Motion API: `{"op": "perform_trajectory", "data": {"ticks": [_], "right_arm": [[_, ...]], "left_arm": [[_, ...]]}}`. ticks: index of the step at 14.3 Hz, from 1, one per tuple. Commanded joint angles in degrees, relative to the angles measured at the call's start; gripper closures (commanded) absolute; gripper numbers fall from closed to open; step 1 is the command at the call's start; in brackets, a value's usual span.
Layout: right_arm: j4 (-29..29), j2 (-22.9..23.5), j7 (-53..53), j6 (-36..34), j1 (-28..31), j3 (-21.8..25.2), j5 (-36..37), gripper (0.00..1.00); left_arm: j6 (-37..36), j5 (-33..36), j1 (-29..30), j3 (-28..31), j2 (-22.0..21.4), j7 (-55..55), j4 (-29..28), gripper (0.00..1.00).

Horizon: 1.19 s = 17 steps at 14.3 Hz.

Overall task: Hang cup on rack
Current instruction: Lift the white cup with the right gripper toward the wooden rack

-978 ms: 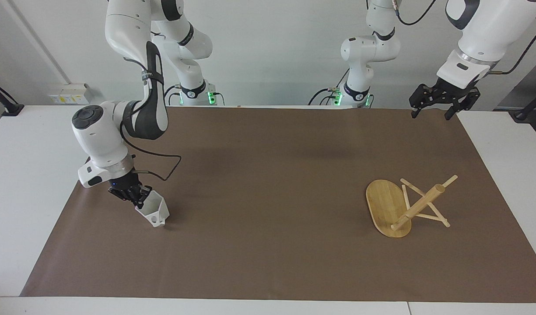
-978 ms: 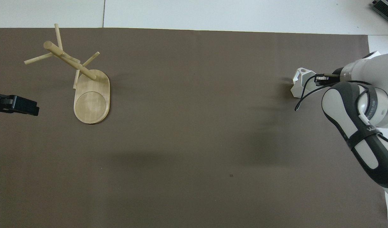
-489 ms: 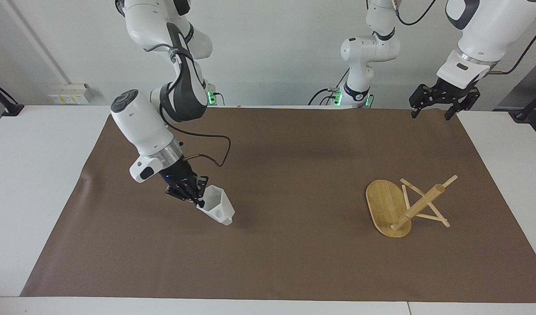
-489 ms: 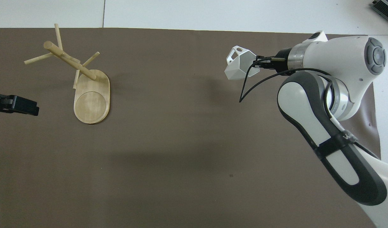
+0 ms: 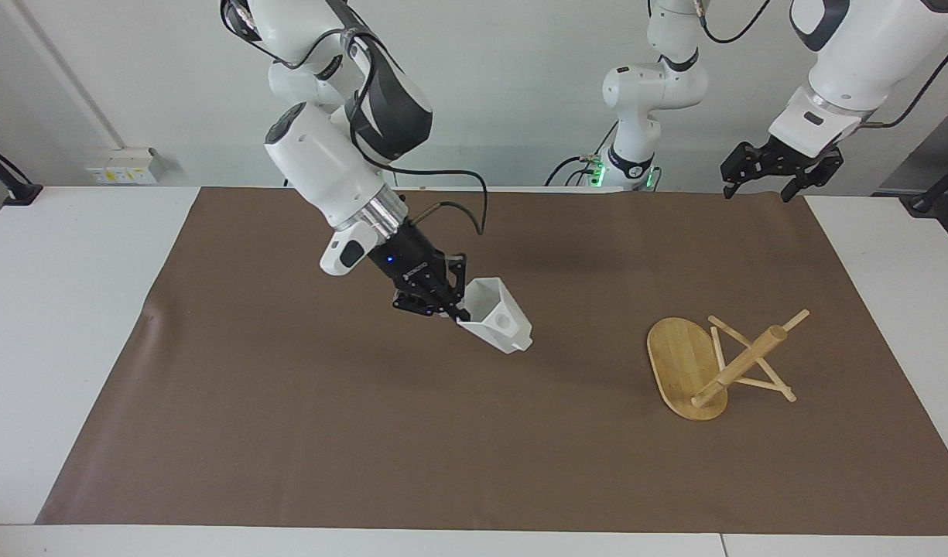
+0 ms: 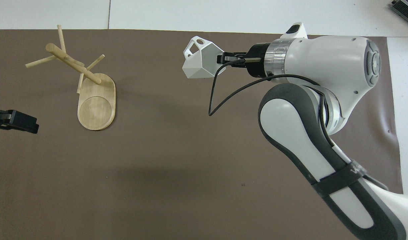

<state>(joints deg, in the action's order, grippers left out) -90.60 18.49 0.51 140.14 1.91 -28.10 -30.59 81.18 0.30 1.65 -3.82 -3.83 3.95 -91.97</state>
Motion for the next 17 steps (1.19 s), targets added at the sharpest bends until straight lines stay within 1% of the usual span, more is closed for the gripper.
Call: {"op": "perform_trajectory", "data": {"ticks": [1,2,4,6,9,10,11,12,13,14,15,17], "right_arm": [[2.09,0.23,-1.48,0.57,0.99,-4.93,-7.0,1.0],[2.88,0.14,-1.48,0.57,0.99,-6.43,-8.94,1.0],[3.85,-0.56,-2.79,0.48,1.08,-9.15,-9.58,1.0],[3.86,-2.13,-11.45,0.39,1.17,-10.22,-9.75,1.0],[3.77,-4.25,-22.19,-0.13,1.17,-10.4,-9.67,1.0],[3.59,-4.6,-26.05,-0.31,1.26,-10.4,-9.67,1.0],[3.59,-4.6,-28.7,-0.31,1.34,-10.4,-9.67,1.0],[3.59,-4.6,-30.12,-0.31,1.26,-10.4,-9.67,1.0],[3.51,-4.69,-31.35,-0.31,1.26,-10.4,-9.67,1.0],[3.24,-4.95,-32.32,-0.31,1.26,-10.48,-9.67,1.0],[3.15,-4.96,-32.42,-0.22,1.26,-10.75,-9.67,1.0],[3.07,-4.96,-32.33,-0.22,1.17,-11.53,-9.93,1.0]], "left_arm": [[-3.21,-0.64,1.61,0.31,-1.97,-1.13,-1.98,0.0],[-3.4,-2.3,1.69,0.31,-2.93,-5.23,-3.9,0.0],[-3.14,-7.22,2.22,0.39,-3.82,-18.92,-5.41,0.0],[-4.01,-12.22,2.75,0.48,-3.91,-27.38,-5.5,0.0],[-6.73,-15.75,2.57,0.39,-4.43,-45.98,-5.93,0.0],[-7.78,-15.77,2.49,0.31,-4.78,-50.75,-6.63,0.0],[-7.53,-15.94,1.96,0.31,-5.92,-50.54,-8.38,0.0],[-6.75,-17.16,2.39,0.31,-6.02,-51.4,-8.83,0.0],[-7.43,-20.48,3.27,0.48,-6.19,-55.76,-9.19,0.0],[-7.61,-22.25,5.71,0.48,-6.45,-60.42,-9.71,0.0],[-7.88,-23.58,6.78,0.39,-6.54,-62.29,-10.15,0.0],[-8.23,-31.63,9.5,0.48,-7.25,-69.22,-12.17,0.0]]}}
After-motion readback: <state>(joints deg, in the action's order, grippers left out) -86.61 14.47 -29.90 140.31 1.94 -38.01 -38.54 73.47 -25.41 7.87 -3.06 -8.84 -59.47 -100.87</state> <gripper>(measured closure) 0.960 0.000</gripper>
